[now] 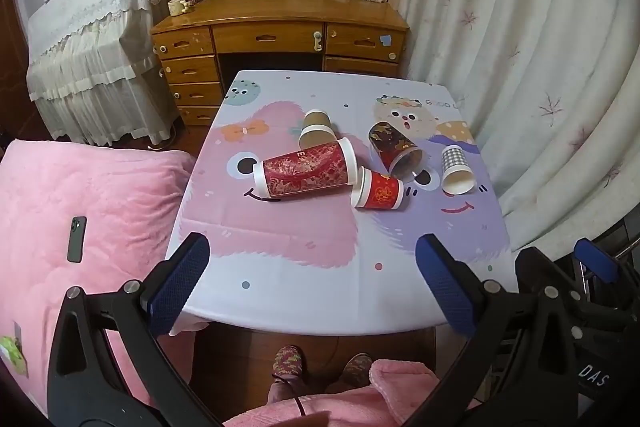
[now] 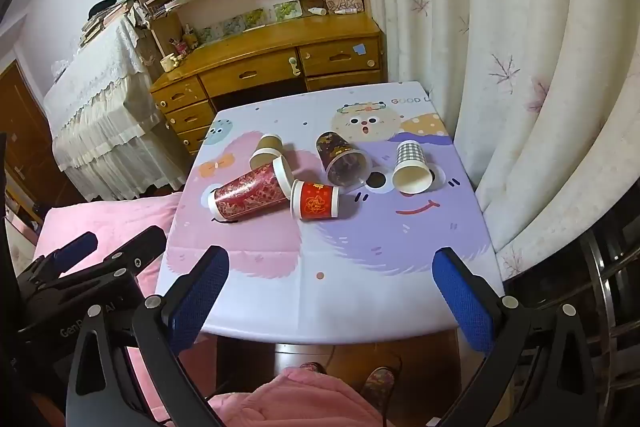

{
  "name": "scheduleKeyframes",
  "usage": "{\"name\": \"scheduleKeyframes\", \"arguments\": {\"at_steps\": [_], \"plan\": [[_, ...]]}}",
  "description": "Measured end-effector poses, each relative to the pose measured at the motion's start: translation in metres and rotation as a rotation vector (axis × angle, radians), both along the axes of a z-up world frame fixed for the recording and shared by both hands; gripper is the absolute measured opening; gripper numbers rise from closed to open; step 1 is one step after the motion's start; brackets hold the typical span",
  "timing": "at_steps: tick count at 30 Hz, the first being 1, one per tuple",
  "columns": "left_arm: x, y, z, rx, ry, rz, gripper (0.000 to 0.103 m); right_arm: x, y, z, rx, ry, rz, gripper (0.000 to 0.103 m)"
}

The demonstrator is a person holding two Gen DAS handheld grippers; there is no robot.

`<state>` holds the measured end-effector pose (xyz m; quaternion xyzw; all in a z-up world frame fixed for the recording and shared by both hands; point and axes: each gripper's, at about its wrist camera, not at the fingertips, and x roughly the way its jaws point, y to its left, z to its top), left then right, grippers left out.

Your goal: Flip cup upright

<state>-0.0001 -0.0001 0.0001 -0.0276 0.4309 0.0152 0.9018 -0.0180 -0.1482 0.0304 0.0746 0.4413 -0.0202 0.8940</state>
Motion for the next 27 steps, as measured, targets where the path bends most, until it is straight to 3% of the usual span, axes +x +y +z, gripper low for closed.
{"name": "scheduleKeyframes", "arguments": {"at_steps": [27], "plan": [[0.0004,-0.0002,0.0004,0.01,-0.002,0.002,0.102,0.0066,0.0002,-0.0038,-0.011,0.011,-0.008,0.103]]}}
